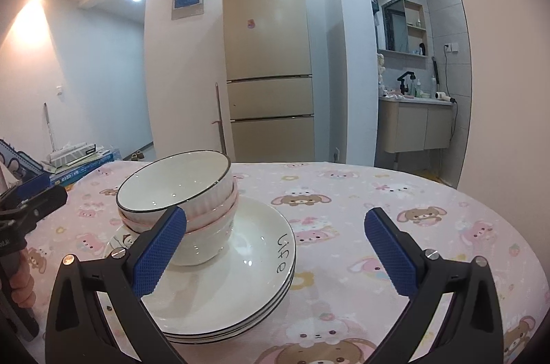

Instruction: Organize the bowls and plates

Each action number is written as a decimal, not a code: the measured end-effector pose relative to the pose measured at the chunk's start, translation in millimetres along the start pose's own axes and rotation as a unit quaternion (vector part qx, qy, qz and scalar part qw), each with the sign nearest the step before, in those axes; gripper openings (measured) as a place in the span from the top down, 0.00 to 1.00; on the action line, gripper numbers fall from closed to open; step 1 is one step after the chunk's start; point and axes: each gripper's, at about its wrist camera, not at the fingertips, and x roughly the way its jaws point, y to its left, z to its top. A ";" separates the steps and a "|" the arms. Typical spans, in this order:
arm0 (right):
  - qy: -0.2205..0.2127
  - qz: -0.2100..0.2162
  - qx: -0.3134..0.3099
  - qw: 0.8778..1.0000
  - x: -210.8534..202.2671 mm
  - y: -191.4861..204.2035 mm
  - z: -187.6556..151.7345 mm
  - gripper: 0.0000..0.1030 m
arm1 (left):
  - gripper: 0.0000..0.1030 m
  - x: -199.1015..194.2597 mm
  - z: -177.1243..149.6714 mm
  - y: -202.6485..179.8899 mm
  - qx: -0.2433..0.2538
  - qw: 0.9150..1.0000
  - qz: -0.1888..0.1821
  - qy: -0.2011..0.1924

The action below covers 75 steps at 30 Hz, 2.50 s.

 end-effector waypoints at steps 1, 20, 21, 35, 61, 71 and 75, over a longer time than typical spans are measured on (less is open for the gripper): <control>0.000 -0.010 -0.006 1.000 0.4 2.0 0.1 0.00 | 0.00 2.0 0.4 -1.4 0.004 1.000 0.003 0.004; 0.001 -0.014 -0.026 1.000 -1.6 10.0 1.3 0.00 | 0.00 -2.8 0.3 -2.6 0.005 1.000 0.009 0.001; 0.001 -0.013 -0.026 1.000 -1.4 9.7 1.4 0.00 | 0.00 -2.7 0.0 -3.5 0.007 1.000 0.006 0.001; 0.003 -0.012 -0.025 1.000 -3.4 10.4 1.0 0.00 | 0.00 -3.0 -0.3 -7.3 0.013 1.000 -0.005 0.001; 0.011 -0.009 -0.026 1.000 -2.0 9.3 2.7 0.00 | 0.00 -3.8 -0.8 -5.5 0.013 1.000 -0.001 0.001; 0.013 -0.008 -0.027 1.000 -1.7 9.4 2.8 0.00 | 0.00 -3.9 -0.8 -5.3 0.013 1.000 -0.001 0.001; 0.013 -0.008 -0.027 1.000 -1.6 9.6 3.0 0.00 | 0.00 -3.8 -0.8 -5.4 0.013 1.000 -0.001 0.001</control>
